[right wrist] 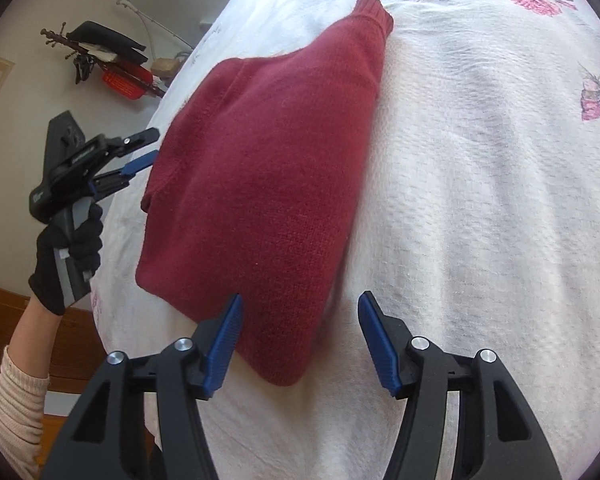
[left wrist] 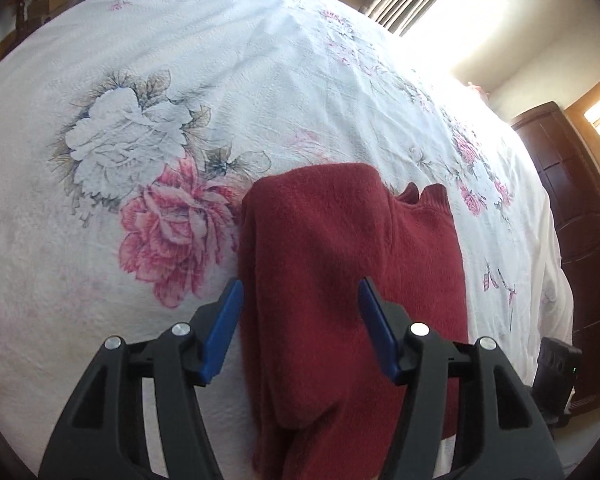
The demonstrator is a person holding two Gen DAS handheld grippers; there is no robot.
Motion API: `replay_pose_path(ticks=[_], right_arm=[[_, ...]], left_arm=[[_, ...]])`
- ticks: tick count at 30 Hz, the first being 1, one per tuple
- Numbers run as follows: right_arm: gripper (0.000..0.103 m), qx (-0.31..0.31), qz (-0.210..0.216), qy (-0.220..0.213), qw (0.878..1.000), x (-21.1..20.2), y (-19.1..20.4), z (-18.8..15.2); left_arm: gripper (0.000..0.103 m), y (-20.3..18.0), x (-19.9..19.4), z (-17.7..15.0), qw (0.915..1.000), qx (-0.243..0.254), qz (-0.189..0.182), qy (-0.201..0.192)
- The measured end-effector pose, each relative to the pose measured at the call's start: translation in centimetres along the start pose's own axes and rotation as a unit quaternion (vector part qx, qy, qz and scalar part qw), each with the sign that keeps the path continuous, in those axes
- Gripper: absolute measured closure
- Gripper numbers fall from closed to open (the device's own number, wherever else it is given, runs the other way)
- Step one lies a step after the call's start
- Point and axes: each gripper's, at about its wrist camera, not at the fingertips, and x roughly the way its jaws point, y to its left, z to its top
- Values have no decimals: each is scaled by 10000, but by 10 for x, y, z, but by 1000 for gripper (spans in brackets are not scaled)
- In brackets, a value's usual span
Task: Fold small clothes
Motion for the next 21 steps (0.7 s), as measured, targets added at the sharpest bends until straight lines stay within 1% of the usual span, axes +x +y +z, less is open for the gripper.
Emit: replay_pose_path(ticks=[1, 3, 4, 5, 6, 7, 8, 9, 10, 11, 12, 14, 15, 17, 18, 19, 21], right_arm=[[43, -6, 6, 2, 10000, 2, -1, 1], [43, 8, 10, 26, 10000, 5, -1, 1], [43, 10, 8, 37, 10000, 7, -2, 1], [43, 7, 11, 40, 10000, 8, -4, 0], [43, 6, 21, 36, 10000, 7, -5, -1], [43, 13, 41, 28, 10000, 6, -7, -2], [43, 20, 63, 15, 10000, 5, -8, -4], [43, 21, 74, 2, 10000, 4, -9, -4], [43, 15, 74, -6, 10000, 3, -10, -5], [43, 8, 59, -9, 10000, 3, -11, -5], [43, 7, 41, -3, 10000, 4, -11, -5], [43, 38, 22, 9, 10000, 6, -10, -5], [43, 48, 21, 14, 10000, 6, -9, -6], [43, 17, -28, 31, 10000, 6, -7, -5], [43, -16, -73, 35, 10000, 5, -5, -5], [43, -56, -117, 42, 9999, 4, -2, -5], [43, -127, -156, 49, 9998, 0, 3, -4]], left_arm=[[45, 1, 8, 3, 9999, -97, -13, 29], [54, 0, 18, 8, 9998, -175, 48, 57], [67, -2, 19, 8, 9998, -139, 136, 23], [85, -5, 17, 9, 9998, -61, 164, -71], [93, -10, 12, 9, 9997, 43, 113, -225], [95, -15, -1, 6, 9984, 195, 93, -519], [95, -23, -16, 0, 9949, 452, 57, -895], [95, -32, -30, -9, 9895, 790, 104, -1207], [95, -39, -37, -17, 9844, 1074, 254, -1370], [94, -41, -36, -21, 9823, 1224, 430, -1354], [94, -37, -28, -22, 9838, 1258, 583, -1140], [93, -18, -2, -18, 9900, 997, 797, -595], [93, -8, 8, -16, 9928, 804, 794, -385], [89, 6, 16, -14, 9958, 572, 660, -261], [89, 11, 13, -13, 9968, 505, 562, -271], [86, 12, 8, -14, 9975, 455, 458, -296], [75, 13, -5, -18, 9983, 422, 296, -274]])
